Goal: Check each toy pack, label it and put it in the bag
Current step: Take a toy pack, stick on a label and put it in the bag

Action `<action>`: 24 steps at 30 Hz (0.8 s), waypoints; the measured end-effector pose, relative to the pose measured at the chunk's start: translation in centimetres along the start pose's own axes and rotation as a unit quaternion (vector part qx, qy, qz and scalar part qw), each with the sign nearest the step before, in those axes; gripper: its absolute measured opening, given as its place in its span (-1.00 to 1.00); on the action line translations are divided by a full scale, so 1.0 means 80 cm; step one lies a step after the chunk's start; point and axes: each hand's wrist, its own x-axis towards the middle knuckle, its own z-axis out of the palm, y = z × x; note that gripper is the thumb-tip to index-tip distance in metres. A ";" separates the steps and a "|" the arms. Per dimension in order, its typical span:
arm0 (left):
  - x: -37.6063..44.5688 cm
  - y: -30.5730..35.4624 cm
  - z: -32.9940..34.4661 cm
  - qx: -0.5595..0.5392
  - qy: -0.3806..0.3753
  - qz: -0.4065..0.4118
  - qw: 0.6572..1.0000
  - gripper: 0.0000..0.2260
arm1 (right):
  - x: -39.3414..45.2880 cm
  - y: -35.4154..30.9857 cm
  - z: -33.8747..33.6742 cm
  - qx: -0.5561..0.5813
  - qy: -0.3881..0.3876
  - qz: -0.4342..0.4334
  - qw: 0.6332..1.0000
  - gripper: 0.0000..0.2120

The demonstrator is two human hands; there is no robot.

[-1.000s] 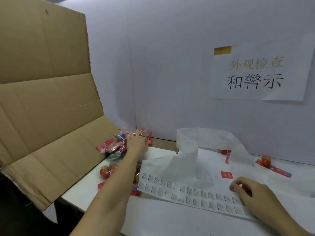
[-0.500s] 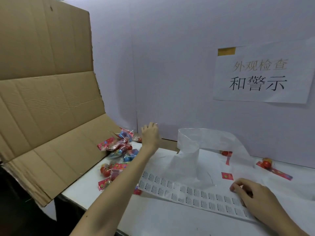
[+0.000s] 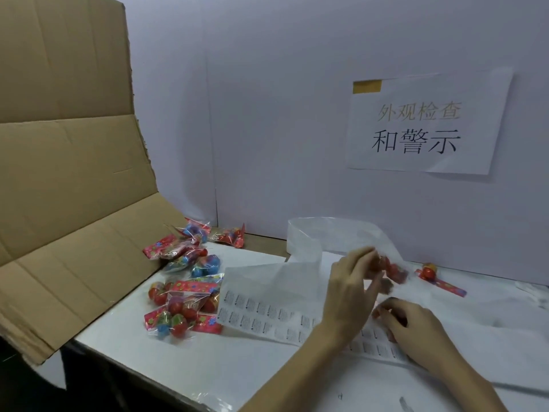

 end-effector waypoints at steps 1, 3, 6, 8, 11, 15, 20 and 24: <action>-0.003 -0.002 0.003 -0.006 -0.004 0.011 1.000 -0.67 | 0.002 0.002 0.001 0.006 0.006 0.010 1.000 -0.84; -0.007 -0.010 0.003 -0.022 -0.006 0.019 1.000 -0.67 | 0.005 0.003 0.005 0.038 0.027 0.036 0.998 -0.88; -0.006 -0.019 -0.003 -0.093 0.011 -0.039 0.995 -0.66 | 0.008 0.003 0.003 0.183 0.081 0.076 0.977 -0.84; -0.005 -0.021 -0.007 -0.149 0.027 -0.095 0.984 -0.70 | 0.010 0.003 -0.003 0.289 0.113 0.094 0.946 -0.81; -0.002 -0.020 -0.011 -0.215 0.013 -0.194 0.957 -0.69 | 0.013 0.007 -0.017 0.436 0.120 0.105 0.886 -0.65; 0.001 -0.020 -0.020 -0.336 -0.014 -0.323 0.885 -0.69 | 0.012 0.010 -0.027 0.474 0.119 0.089 0.868 -0.44; 0.005 -0.020 -0.029 -0.461 -0.046 -0.390 0.796 -0.66 | 0.008 0.006 -0.020 0.372 0.073 0.066 0.923 -0.55; 0.007 -0.018 -0.030 -0.513 -0.069 -0.402 0.755 -0.66 | 0.003 -0.003 -0.022 0.403 0.090 0.037 0.910 -0.60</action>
